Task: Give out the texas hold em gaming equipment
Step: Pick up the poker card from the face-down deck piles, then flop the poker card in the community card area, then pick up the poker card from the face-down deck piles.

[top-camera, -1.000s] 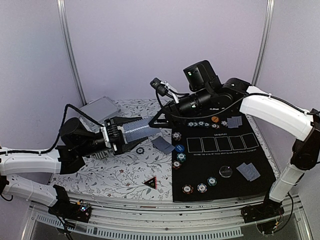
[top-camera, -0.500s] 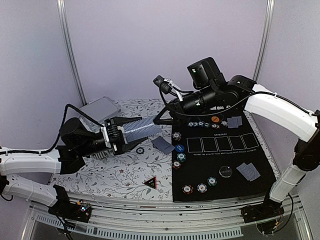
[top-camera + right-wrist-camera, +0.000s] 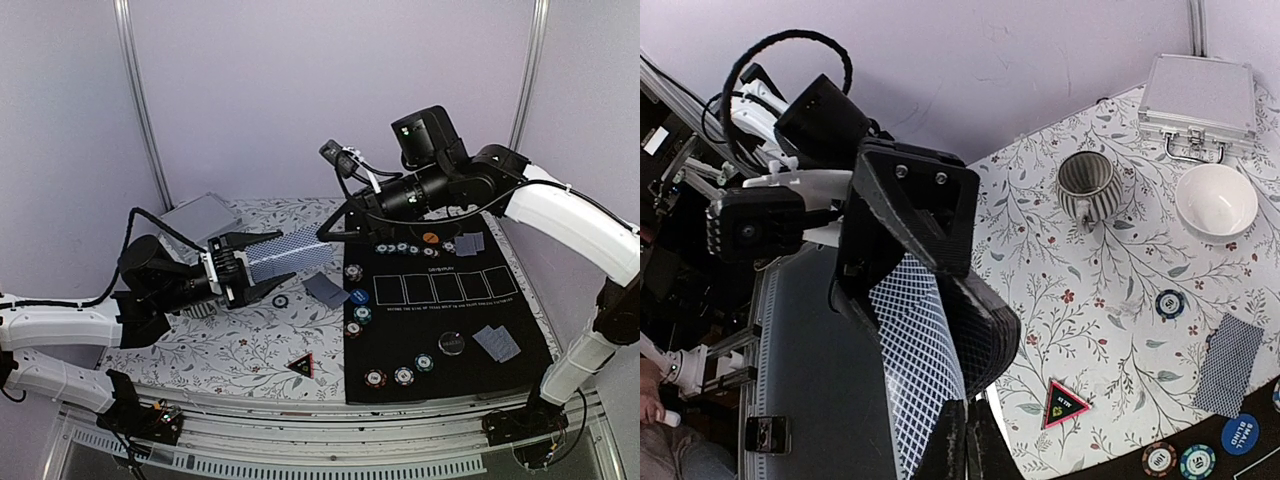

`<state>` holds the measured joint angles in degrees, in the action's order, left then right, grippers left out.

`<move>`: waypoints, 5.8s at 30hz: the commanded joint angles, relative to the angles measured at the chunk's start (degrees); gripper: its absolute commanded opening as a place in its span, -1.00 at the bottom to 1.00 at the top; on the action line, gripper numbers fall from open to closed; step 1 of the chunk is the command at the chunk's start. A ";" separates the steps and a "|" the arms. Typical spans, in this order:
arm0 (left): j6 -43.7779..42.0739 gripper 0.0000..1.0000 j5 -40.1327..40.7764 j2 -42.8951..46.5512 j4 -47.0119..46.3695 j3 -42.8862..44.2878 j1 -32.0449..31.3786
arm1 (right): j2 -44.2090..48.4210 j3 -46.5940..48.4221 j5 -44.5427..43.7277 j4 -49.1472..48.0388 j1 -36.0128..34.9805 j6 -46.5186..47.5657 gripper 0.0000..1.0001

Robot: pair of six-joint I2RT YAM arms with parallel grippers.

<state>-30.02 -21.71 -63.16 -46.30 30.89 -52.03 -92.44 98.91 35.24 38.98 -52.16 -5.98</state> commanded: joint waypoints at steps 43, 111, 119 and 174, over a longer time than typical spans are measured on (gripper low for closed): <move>-0.47 0.13 1.18 -0.57 -1.33 -0.21 -0.88 | -6.51 -28.98 -62.88 -35.28 7.51 56.07 -0.98; -0.74 0.13 0.98 -0.56 -0.94 -0.09 -0.79 | -3.18 -42.11 -56.63 -27.91 1.99 58.26 0.17; -0.57 0.13 0.79 -0.65 -1.23 -0.13 -0.89 | 16.37 -32.20 -23.92 -27.39 1.59 33.25 0.98; -3.02 0.13 0.88 -0.65 -0.98 -0.70 -1.23 | -2.26 -5.12 -5.85 -11.06 -0.45 3.94 0.79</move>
<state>-32.82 -20.51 -63.79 -45.15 30.15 -52.25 -95.53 91.31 26.35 25.61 -53.01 -3.03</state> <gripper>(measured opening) 0.569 0.935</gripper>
